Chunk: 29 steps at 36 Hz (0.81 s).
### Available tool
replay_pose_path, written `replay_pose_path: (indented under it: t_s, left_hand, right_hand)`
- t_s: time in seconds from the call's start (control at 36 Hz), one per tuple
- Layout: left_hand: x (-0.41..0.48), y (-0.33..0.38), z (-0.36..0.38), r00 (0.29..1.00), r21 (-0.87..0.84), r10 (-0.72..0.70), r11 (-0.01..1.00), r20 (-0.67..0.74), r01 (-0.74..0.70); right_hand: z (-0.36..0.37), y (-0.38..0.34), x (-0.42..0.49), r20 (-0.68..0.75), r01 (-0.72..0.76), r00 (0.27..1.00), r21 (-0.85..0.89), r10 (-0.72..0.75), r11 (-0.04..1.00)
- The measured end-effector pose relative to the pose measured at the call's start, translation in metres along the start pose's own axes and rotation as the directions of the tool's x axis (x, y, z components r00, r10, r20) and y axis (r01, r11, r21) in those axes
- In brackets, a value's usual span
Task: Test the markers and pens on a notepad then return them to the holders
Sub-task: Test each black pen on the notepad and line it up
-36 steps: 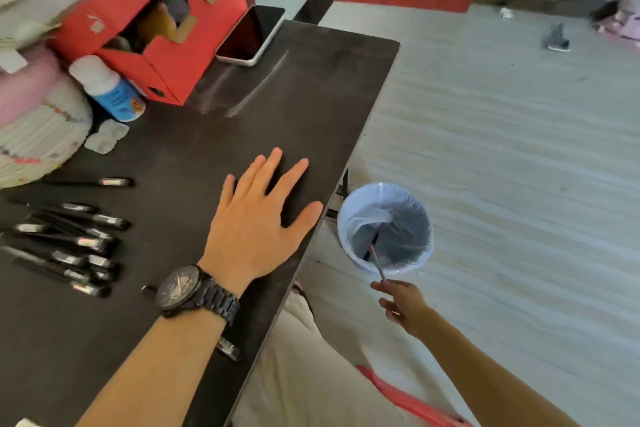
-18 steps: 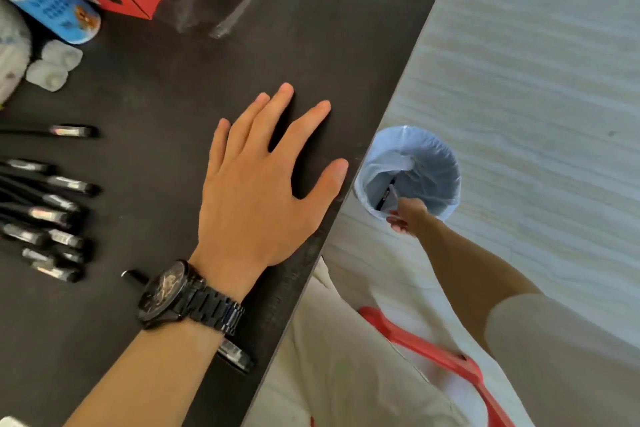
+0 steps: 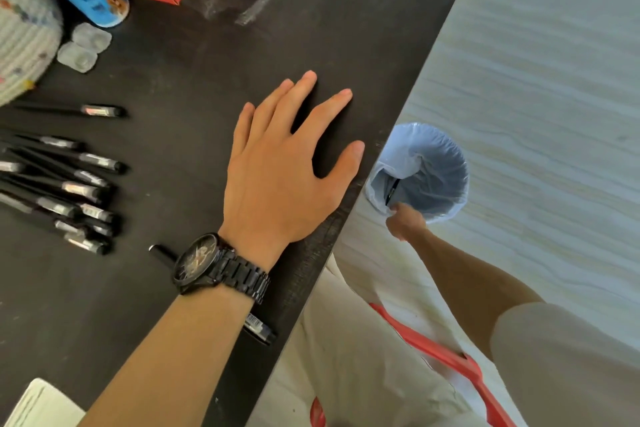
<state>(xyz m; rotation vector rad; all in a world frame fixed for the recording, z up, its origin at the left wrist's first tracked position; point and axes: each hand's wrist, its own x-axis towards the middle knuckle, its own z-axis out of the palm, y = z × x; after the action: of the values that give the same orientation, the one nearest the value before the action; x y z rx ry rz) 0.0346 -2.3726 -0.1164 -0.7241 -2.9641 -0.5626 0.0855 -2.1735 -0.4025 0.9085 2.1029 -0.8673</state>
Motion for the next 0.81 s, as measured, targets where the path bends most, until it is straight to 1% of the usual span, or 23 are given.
replay_pose_path:
  t_s: [0.08, 0.17, 0.22, 0.25, 0.31, 0.36, 0.42, 0.5, 0.61, 0.67, 0.72, 0.81]
  left_hand:
    - [-0.001, 0.001, -0.002, 1.0, -0.012, -0.002, 1.0, 0.001, 0.002]
    - [-0.003, 0.003, -0.004, 1.0, -0.014, -0.019, 1.0, 0.002, 0.019]
    - [-0.006, 0.005, -0.005, 0.999, -0.014, -0.038, 0.999, 0.007, 0.038]
    - [-0.007, 0.005, -0.007, 0.999, -0.016, -0.044, 0.999, 0.011, 0.044]
    - [-0.012, 0.006, -0.01, 0.998, -0.011, -0.048, 0.999, 0.034, 0.049]
    - [-0.018, 0.005, -0.017, 0.997, 0.008, -0.044, 0.999, 0.064, 0.043]
    - [-0.03, 0.002, -0.029, 0.998, 0.019, -0.03, 0.999, 0.046, 0.029]
    - [-0.06, -0.003, -0.055, 0.997, -0.01, -0.049, 0.999, -0.064, 0.049]
    - [-0.124, -0.016, -0.09, 0.961, -0.097, -0.213, 0.975, -0.174, 0.199]
    - [-0.164, -0.027, -0.103, 0.922, -0.124, -0.317, 0.947, -0.224, 0.296]
    - [-0.207, -0.039, -0.112, 0.862, -0.147, -0.422, 0.906, -0.28, 0.396]
    - [-0.274, -0.059, -0.116, 0.738, -0.18, -0.588, 0.807, -0.332, 0.562]
  right_hand:
    - [-0.01, 0.006, -0.014, 0.008, 0.061, 0.998, 0.073, -0.061, 0.996]
    - [-0.022, 0.01, -0.036, -0.008, 0.087, 0.996, 0.273, -0.088, 0.958]
    - [-0.034, 0.009, -0.059, -0.031, 0.111, 0.994, 0.434, -0.109, 0.894]
    - [-0.042, 0.008, -0.072, -0.048, 0.139, 0.99, 0.485, -0.132, 0.863]
    - [-0.057, 0.005, -0.102, -0.101, 0.214, 0.977, 0.556, -0.19, 0.803]
    - [-0.073, 0.001, -0.138, -0.156, 0.303, 0.952, 0.622, -0.264, 0.722]
    - [-0.087, -0.004, -0.176, -0.266, 0.423, 0.906, 0.609, -0.331, 0.67]
    - [-0.103, -0.014, -0.231, -0.375, 0.571, 0.821, 0.573, -0.431, 0.588]
    - [-0.111, -0.038, -0.291, -0.457, 0.702, 0.71, 0.516, -0.535, 0.491]
    - [-0.11, -0.052, -0.313, -0.46, 0.747, 0.658, 0.499, -0.595, 0.44]
    - [-0.105, -0.069, -0.33, -0.45, 0.793, 0.596, 0.463, -0.665, 0.396]
    - [-0.091, -0.095, -0.348, -0.389, 0.834, 0.511, 0.441, -0.766, 0.332]
